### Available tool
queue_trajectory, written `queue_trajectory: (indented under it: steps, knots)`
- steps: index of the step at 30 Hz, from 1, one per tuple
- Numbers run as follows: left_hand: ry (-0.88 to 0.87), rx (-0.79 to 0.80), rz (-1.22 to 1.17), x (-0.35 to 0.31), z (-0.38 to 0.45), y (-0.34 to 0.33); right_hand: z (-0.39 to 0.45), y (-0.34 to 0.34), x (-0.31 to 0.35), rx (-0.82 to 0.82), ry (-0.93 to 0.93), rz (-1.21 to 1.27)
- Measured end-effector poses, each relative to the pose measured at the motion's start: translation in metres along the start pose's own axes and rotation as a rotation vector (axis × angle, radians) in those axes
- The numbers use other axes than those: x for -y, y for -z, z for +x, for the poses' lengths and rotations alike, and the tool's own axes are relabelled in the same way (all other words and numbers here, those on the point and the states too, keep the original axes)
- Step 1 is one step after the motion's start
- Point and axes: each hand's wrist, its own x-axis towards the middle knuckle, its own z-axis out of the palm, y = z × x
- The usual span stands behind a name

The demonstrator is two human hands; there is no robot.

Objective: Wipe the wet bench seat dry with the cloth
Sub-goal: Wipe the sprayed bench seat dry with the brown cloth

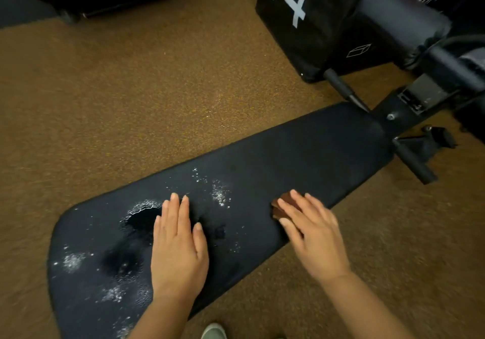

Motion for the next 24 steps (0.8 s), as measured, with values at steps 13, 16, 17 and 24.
queue_trajectory:
  steps: [13,16,17,24]
  knots:
    - [0.002,0.036,0.155,0.013,-0.013,-0.013,-0.019,-0.012,0.024,0.014,0.191,0.129]
    - [0.009,0.041,0.172,0.012,-0.014,-0.013,0.016,-0.018,0.017,-0.107,0.014,0.112]
    - [0.01,0.043,0.175,0.011,-0.014,-0.013,0.021,-0.026,0.03,-0.137,-0.01,0.123]
    - [0.005,0.056,0.181,0.012,-0.014,-0.013,-0.027,-0.011,0.035,0.101,0.332,0.16]
